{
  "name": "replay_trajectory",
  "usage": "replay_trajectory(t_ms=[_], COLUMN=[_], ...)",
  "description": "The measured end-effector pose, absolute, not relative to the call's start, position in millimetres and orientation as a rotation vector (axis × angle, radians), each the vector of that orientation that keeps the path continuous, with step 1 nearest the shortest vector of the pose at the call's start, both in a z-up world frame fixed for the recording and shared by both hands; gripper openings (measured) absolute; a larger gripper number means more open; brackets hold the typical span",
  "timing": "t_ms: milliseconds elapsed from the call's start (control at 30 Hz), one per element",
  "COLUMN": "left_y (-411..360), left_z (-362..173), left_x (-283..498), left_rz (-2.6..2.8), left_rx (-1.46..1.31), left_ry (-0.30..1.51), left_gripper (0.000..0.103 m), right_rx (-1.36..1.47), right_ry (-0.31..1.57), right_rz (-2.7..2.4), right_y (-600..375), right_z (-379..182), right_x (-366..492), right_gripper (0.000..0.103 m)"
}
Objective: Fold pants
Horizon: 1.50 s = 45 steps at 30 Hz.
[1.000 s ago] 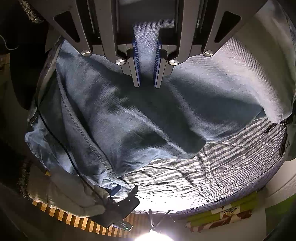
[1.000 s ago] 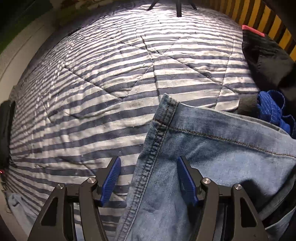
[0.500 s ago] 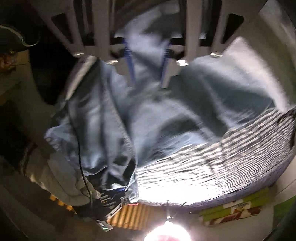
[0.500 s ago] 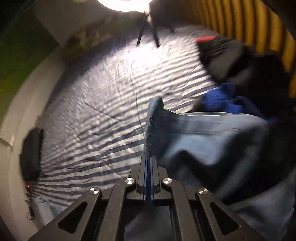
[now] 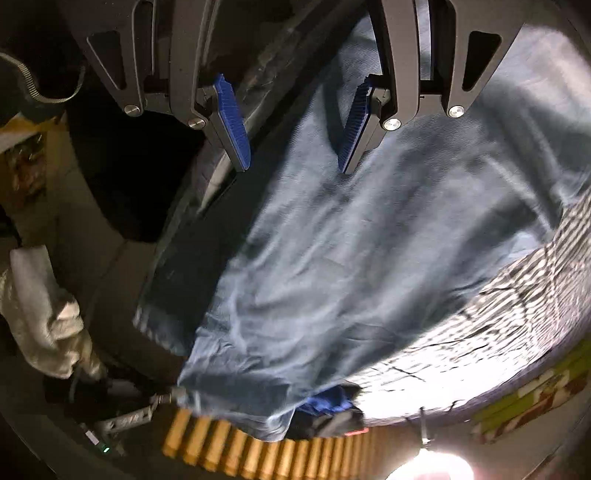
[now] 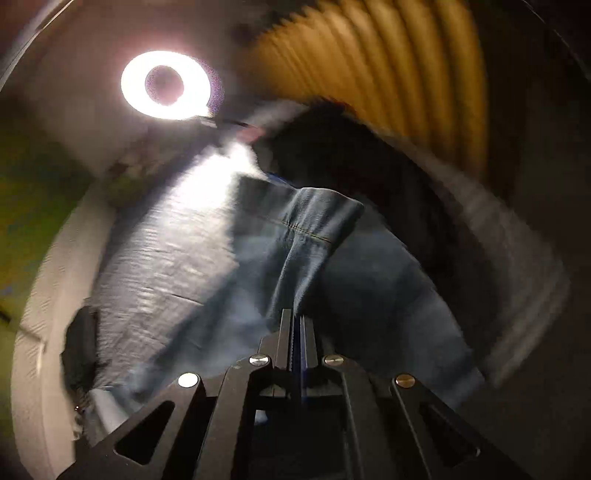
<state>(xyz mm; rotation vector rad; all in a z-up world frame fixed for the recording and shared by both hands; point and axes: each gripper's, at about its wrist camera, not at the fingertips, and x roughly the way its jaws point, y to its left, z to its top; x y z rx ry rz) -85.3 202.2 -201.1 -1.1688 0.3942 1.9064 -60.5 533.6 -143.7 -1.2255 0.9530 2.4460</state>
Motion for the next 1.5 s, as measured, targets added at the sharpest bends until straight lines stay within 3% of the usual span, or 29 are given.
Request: replay_trajectory(t_ms=[167, 300, 333, 400, 500, 600, 700, 900, 1033, 1133, 1267, 1300, 1367, 1400, 1500], left_y=[218, 228, 235, 250, 269, 273, 266, 241, 252, 248, 241, 241, 243, 243, 247], left_z=[-210, -204, -202, -199, -203, -204, -190, -155, -199, -207, -199, -199, -201, -201, -202], left_x=[-85, -90, -92, -91, -92, -96, -99, -83, -78, -84, -82, -81, -84, -85, -78], left_rz=[1.916, 1.915, 1.908, 1.901, 1.895, 1.905, 1.94, 1.919, 1.83, 1.815, 1.81, 1.806, 1.814, 1.817, 1.827], left_rx=[-1.153, -1.149, -1.144, -1.119, -1.108, -1.111, -1.058, -0.981, -1.111, -1.172, -1.151, -1.151, -1.142, -1.143, -1.135], left_ry=[0.484, 0.462, 0.462, 0.504, 0.587, 0.599, 0.567, 0.482, 0.616, 0.565, 0.551, 0.561, 0.586, 0.587, 0.602], left_gripper=[0.032, 0.033, 0.037, 0.044, 0.043, 0.018, 0.01, 0.01, 0.014, 0.015, 0.015, 0.014, 0.013, 0.013, 0.012], right_rx=[-1.265, -1.238, -1.233, -1.227, -1.213, -1.198, -1.184, -1.034, -1.214, -1.41, -1.386, -1.354, -1.295, -1.268, -1.214], right_ry=[1.204, 1.228, 1.224, 1.214, 1.205, 1.184, 1.092, 0.958, 0.866, 1.032, 1.084, 1.112, 1.133, 1.134, 1.127], right_rz=[2.318, 2.344, 2.355, 2.381, 2.413, 2.468, 2.531, 2.618, 2.501, 2.349, 2.353, 2.371, 2.402, 2.413, 2.436], right_y=[559, 562, 562, 561, 562, 563, 554, 532, 522, 536, 555, 561, 570, 573, 582], right_z=[-198, -194, -191, -183, -171, -154, -132, -93, -147, -200, -202, -198, -188, -185, -176], right_x=[-47, -54, -56, -60, -62, -67, -77, -22, -4, -3, 8, 9, 10, 9, -1], right_gripper=[0.002, 0.002, 0.002, 0.002, 0.002, 0.002, 0.002, 0.002, 0.007, 0.007, 0.007, 0.01, 0.031, 0.047, 0.05])
